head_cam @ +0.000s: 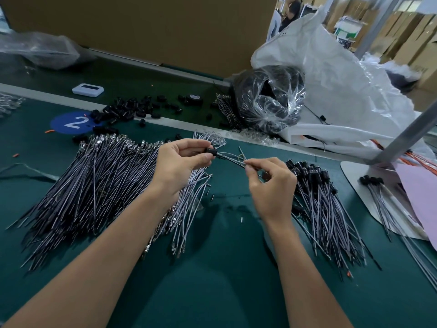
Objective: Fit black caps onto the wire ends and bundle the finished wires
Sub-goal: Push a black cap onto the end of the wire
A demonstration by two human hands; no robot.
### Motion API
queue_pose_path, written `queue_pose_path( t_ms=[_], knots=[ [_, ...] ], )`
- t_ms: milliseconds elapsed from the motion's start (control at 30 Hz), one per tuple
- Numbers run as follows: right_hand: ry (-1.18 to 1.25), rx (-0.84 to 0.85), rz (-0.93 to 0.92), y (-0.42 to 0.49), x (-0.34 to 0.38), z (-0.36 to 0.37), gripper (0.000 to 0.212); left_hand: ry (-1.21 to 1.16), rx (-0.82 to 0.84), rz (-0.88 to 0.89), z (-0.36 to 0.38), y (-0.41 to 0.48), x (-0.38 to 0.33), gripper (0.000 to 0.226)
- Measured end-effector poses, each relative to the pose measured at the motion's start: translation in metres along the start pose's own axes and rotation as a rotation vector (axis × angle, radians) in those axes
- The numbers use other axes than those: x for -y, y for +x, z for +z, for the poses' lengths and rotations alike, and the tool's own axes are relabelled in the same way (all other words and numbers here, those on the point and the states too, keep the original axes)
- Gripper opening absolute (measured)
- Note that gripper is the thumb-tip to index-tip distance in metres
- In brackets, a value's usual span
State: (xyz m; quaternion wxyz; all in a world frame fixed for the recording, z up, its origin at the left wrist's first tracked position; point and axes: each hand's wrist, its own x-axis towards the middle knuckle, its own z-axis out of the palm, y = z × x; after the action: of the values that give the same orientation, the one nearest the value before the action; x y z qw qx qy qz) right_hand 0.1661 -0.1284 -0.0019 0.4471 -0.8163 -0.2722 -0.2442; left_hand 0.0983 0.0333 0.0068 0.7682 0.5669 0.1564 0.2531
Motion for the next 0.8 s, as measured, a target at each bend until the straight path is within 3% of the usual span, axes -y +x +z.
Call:
queue_pose_path(
  t_ms=[800],
  knots=[
    [-0.007, -0.012, 0.006, -0.0022, 0.0001, 0.0017, 0.009, 0.012, 0.053, 0.018, 0.0009, 0.0, 0.002, 0.027]
  ],
)
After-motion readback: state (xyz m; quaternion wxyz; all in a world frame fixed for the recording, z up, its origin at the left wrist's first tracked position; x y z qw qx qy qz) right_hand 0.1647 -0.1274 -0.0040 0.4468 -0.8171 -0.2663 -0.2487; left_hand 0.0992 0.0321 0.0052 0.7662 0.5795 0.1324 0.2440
